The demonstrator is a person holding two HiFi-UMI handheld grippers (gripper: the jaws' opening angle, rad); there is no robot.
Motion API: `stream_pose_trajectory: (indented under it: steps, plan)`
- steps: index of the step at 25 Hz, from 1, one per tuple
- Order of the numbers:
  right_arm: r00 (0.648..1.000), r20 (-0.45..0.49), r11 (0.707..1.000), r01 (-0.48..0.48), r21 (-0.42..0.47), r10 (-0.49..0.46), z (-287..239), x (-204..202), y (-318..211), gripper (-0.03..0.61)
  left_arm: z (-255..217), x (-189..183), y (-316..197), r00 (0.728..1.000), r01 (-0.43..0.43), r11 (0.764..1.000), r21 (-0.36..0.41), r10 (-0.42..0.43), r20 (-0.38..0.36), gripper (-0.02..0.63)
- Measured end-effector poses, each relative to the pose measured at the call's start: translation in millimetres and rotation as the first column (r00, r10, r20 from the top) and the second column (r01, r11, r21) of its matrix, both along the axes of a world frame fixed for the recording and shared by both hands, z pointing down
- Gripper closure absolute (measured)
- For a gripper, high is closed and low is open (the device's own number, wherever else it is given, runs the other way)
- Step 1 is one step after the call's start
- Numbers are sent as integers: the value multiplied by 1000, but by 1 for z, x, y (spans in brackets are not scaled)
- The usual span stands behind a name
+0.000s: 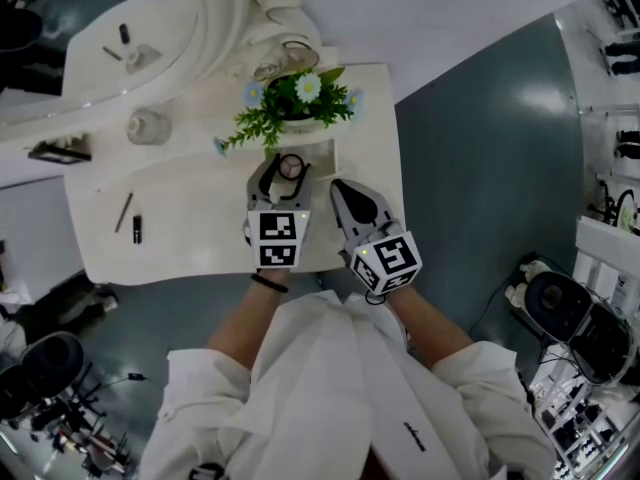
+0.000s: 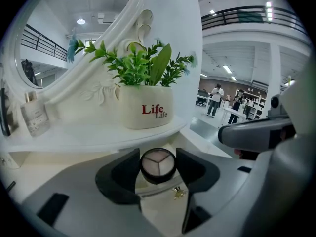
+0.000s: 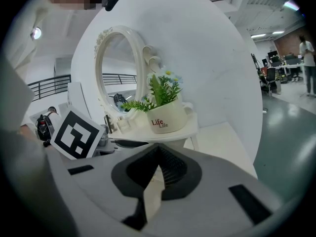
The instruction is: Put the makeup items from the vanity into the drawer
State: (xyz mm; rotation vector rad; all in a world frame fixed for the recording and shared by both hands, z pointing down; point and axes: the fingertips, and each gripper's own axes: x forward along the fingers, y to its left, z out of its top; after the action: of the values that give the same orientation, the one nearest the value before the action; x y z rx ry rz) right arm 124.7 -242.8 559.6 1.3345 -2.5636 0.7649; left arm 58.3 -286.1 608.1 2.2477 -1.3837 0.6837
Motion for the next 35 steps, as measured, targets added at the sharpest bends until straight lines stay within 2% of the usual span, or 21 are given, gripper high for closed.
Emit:
stream_pose_trajectory:
  steps: [19,24,27,32,35]
  plan:
    - [1000,3,1000,10,0,-10,2,3,6,561,1,1,-1,1000,2,1000,22,-2,10,367]
    - [1000,2,1000,17,8,-17,-2,3,6,561,-7,-2,-2,999,19,998,57,-17,-40,370]
    - [1000,1,1000,19,24,-19,-8,3,6,561,-20,-7,-4,999,28,993,118,-23,-40,418]
    - [1000,2,999,6,46,-6,-20,2,7,561,-44,-21,-1,999,38,981,192,-34,-23,554]
    - [1000,6,998,5,63,-6,-32,0,12,561,-57,-31,6,999,34,976,217,-30,-22,578]
